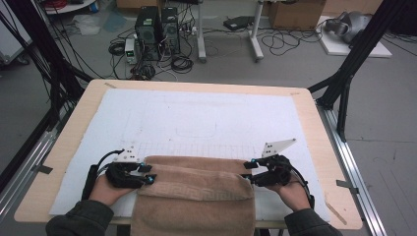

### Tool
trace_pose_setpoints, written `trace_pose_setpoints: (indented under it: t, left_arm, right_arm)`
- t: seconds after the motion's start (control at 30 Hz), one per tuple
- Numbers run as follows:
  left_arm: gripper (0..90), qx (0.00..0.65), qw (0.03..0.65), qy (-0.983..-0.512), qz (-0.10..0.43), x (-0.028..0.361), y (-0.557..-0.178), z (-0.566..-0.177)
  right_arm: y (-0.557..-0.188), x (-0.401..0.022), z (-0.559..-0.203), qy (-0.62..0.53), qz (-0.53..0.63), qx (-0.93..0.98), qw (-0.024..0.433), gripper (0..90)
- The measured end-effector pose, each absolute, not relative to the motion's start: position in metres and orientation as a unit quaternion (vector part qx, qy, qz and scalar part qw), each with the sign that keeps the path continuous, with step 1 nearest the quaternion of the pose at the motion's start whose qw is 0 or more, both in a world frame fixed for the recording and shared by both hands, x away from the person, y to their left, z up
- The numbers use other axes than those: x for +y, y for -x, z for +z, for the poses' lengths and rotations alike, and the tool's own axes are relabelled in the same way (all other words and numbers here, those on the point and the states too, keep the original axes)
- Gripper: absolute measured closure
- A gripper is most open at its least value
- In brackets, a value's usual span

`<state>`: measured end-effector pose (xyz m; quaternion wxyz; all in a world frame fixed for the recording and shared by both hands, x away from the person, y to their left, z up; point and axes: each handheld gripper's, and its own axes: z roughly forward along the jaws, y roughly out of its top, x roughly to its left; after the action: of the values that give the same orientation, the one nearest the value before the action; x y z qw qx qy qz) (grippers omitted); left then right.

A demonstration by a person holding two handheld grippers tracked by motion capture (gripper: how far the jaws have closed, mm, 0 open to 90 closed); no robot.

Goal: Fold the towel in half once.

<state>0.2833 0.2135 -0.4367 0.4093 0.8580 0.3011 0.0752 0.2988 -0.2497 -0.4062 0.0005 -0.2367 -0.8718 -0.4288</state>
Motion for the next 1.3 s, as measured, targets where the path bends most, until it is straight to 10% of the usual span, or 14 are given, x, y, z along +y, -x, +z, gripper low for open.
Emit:
trace_pose_setpoints:
  t: [0.1, 0.3, 0.53, 1.3]
  left_arm:
    - [83.1, 0.287, 0.415, -0.858, 0.091, 0.215, -0.274, -0.435]
    - [85.9, 0.243, 0.459, -0.847, 0.112, 0.226, -0.226, -0.405]
    - [62.5, 0.232, 0.480, -0.837, 0.125, 0.238, -0.197, -0.375]
    - [49.5, 0.310, 0.429, -0.835, 0.151, 0.220, -0.284, -0.408]
  right_arm:
    - [-0.296, -0.245, -0.410, 0.231, -0.425, -0.875, 0.003, 46.7]
    - [-0.283, -0.243, -0.401, 0.223, -0.438, -0.871, -0.002, 46.2]
    - [-0.260, -0.238, -0.394, 0.196, -0.444, -0.874, -0.001, 44.8]
    - [-0.305, -0.255, -0.413, 0.259, -0.422, -0.868, -0.043, 38.9]
